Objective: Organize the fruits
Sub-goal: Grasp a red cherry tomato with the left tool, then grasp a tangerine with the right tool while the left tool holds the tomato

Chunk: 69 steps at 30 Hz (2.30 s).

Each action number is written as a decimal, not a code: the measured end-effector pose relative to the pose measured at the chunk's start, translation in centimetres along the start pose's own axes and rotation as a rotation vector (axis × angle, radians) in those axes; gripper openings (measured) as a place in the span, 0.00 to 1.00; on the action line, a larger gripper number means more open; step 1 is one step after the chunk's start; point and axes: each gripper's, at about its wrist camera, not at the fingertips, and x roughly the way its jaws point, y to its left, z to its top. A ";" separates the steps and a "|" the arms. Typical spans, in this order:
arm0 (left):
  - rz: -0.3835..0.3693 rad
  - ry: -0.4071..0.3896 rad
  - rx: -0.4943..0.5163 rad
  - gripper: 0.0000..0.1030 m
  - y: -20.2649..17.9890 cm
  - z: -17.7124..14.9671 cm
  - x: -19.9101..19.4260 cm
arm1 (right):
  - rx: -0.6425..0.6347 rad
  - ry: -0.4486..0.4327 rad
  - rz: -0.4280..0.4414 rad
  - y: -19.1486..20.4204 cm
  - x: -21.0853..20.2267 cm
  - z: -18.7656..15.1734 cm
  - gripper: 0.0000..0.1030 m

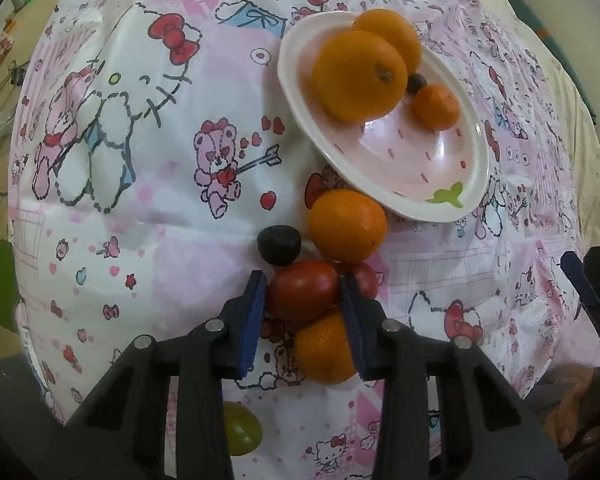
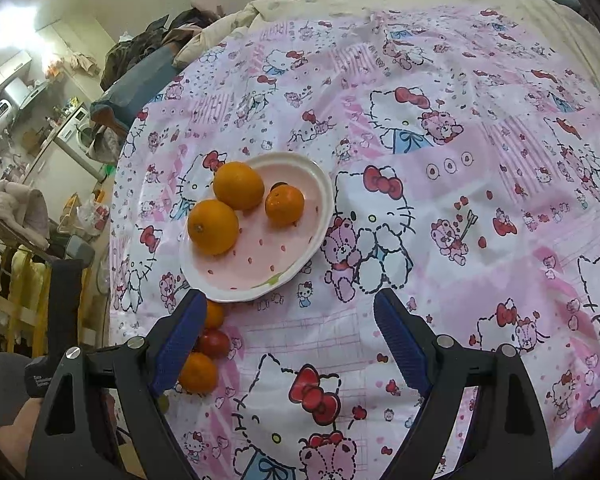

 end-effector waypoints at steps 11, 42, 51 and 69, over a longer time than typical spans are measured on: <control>0.010 -0.064 0.022 0.31 0.5 0.1 -2.8 | 0.009 0.018 -0.018 -0.3 0.6 -0.2 0.85; 0.068 -0.167 0.002 0.31 4.7 -0.4 -6.4 | -0.221 0.382 0.098 10.3 11.3 -7.2 0.45; 0.096 -0.192 0.027 0.31 3.7 -0.2 -6.5 | -0.185 0.365 0.156 9.2 9.8 -7.2 0.44; 0.107 -0.260 0.087 0.31 1.2 -0.2 -7.4 | -0.111 0.203 0.157 5.0 3.1 -3.4 0.44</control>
